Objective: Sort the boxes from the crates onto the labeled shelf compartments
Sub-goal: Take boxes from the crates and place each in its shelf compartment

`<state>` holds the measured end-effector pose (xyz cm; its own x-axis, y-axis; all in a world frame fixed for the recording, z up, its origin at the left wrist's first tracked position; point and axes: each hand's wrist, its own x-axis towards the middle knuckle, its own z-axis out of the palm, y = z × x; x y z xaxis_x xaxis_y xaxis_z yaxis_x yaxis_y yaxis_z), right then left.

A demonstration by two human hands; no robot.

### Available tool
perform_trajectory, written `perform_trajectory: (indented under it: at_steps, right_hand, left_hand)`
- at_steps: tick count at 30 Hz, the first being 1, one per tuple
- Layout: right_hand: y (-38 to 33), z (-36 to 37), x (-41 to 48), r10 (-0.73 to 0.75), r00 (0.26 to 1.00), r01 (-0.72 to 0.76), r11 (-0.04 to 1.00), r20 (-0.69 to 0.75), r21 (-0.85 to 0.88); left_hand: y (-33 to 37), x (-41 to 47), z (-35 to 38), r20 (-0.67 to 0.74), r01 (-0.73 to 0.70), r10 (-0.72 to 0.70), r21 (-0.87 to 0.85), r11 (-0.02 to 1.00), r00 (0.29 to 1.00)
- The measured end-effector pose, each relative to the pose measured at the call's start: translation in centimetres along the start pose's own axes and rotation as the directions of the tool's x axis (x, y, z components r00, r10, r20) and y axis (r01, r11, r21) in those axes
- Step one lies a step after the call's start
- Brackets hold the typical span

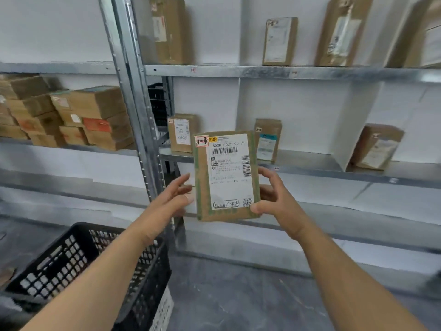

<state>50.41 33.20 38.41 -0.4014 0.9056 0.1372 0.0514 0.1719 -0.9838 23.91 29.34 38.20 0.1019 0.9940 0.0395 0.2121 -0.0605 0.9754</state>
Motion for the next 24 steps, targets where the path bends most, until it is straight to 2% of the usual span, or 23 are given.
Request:
perform_trajectory:
  at_steps: [6,11,16,24]
  right_hand:
    - [-1.2,-10.1,-5.4,-0.05,0.988,0.044,0.998,-0.149,-0.046]
    - [-2.1,-16.3,-9.7,-0.095,0.96,0.066,0.991,-0.263,-0.118]
    - [-2.9,-21.0,-12.7,-0.128,0.921,0.073,0.985,-0.367,-0.159]
    - [-4.4,-27.8,-12.4,-0.216,0.858,0.115,0.965,-0.466,-0.236]
  left_hand:
    - [3.5,2.9,9.5,-0.027,-0.11,0.123,0.283,0.953,0.992]
    - [6.4,5.1,16.5,0.027,-0.227,0.251,0.535,0.814,0.968]
    - [8.9,7.3,21.6,0.105,-0.304,0.318,0.668,0.679,0.942]
    - [13.2,13.2,27.3,0.231,-0.456,0.453,0.747,0.485,0.861]
